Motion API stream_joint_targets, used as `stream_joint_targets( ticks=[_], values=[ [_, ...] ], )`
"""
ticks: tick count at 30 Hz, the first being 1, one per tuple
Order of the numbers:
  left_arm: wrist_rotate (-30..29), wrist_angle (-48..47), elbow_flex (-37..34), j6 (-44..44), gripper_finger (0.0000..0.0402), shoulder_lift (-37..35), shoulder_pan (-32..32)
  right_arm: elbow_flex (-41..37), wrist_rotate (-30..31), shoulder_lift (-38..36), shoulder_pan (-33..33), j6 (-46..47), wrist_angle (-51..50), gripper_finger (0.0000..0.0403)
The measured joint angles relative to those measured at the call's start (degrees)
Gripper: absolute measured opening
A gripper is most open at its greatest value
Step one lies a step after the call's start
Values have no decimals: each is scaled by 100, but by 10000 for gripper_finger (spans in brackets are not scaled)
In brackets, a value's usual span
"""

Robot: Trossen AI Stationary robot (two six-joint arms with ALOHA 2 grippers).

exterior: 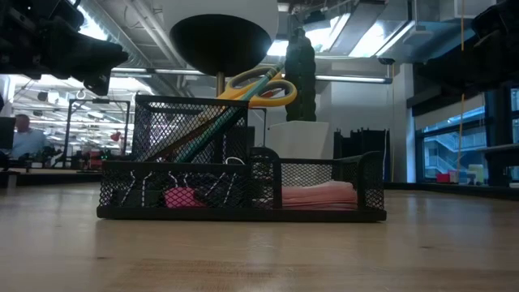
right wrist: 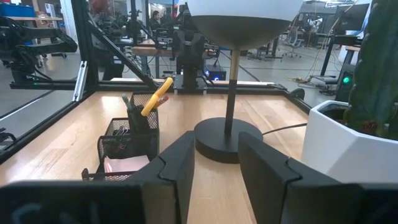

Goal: Pick and place office supplies into organizer
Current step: Return to Home Position

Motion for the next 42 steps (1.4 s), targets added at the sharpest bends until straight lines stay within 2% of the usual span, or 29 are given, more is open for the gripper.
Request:
stream_joint_targets(
  ticks=[42],
  values=[
    [1,1,0,0,66,0,0,0,2,0,-2,15,0,126]
  ],
)
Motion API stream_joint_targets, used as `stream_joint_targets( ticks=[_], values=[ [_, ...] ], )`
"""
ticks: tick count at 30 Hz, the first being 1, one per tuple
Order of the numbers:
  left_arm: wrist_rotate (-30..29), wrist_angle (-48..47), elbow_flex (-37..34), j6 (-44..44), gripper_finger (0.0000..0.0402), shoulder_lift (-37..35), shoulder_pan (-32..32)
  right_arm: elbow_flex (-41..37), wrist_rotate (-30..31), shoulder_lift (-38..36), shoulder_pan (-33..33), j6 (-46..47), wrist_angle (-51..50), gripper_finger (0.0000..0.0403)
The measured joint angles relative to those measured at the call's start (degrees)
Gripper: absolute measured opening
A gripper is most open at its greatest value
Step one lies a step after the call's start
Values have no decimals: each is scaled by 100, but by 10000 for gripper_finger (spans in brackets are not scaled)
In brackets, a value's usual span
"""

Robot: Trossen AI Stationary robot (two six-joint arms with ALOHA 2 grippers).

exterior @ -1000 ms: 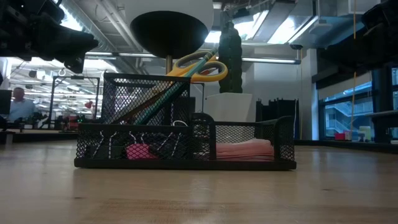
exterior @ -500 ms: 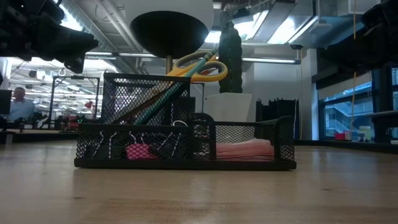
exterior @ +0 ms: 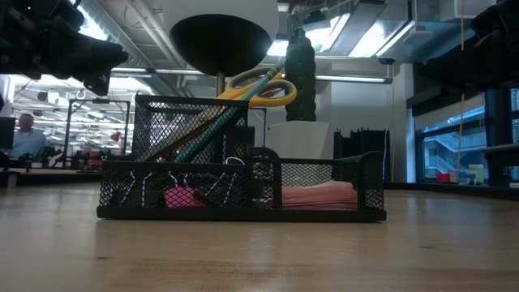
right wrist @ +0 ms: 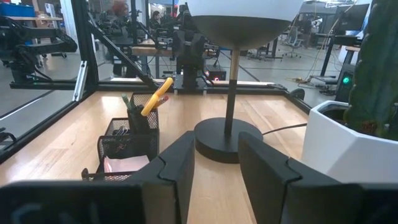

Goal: Pick and place office supplies into organizer
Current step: Return to Home Position

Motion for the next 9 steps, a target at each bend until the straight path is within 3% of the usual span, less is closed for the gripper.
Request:
stream_joint_targets(
  ticks=[9],
  values=[
    [0,0,0,0,64,0,2,0,0,0,0,-5,-2,126]
  ],
)
